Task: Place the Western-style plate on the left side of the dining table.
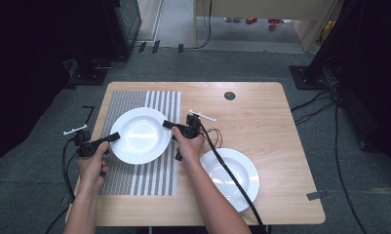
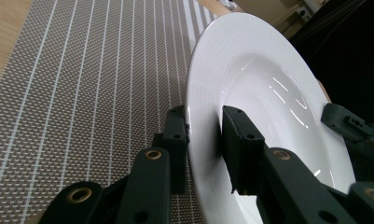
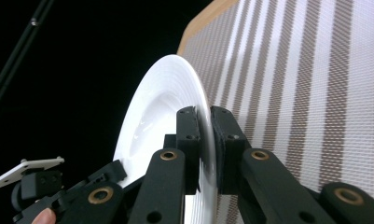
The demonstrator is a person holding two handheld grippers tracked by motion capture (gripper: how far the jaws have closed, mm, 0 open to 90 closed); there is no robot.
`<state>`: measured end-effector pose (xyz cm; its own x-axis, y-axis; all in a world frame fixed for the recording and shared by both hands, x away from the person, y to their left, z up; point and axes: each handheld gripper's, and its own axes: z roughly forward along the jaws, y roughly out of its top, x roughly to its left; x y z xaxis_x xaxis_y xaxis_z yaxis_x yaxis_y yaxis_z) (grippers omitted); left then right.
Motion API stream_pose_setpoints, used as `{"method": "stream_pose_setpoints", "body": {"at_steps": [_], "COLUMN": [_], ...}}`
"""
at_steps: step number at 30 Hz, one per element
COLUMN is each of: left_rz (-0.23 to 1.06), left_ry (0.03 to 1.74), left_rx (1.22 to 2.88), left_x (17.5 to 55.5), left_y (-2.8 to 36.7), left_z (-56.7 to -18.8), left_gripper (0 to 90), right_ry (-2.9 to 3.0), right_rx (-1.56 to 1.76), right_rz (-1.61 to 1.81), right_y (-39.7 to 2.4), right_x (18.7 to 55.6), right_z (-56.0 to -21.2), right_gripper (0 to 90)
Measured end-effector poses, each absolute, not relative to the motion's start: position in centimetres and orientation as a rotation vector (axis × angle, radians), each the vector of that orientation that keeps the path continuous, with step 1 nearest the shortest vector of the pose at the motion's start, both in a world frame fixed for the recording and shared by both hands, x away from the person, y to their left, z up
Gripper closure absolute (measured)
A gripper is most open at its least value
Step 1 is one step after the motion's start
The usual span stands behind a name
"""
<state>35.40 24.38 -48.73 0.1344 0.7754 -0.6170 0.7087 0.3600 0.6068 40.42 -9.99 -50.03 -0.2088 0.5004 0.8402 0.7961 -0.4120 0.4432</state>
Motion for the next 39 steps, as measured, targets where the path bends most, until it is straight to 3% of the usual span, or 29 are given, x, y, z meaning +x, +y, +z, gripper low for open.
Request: {"method": "stream_pose_setpoints", "body": {"at_steps": [30, 35, 39], "left_rz": [0.194, 0.244, 0.275], "left_ry": [1.654, 1.642, 1.674], "left_rx": [1.449, 1.48, 1.526], "left_x": [36.7, 36.7, 36.6], "left_y": [23.7, 23.5, 23.4], "left_z": [-50.6, -50.3, -50.0], "left_gripper": [68.2, 51.6, 39.3], "right_ry": [-1.678, -1.833, -1.962], "right_rx": [-1.89, -1.857, -1.863], "right_rz": [-1.624, -1.619, -1.679], "right_y": [-8.3, -8.1, -8.3], "right_x": [41.8, 42.0, 41.8], "right_z": [-52.8, -52.3, -51.1], "right_gripper": [79.0, 75.5, 64.6]}}
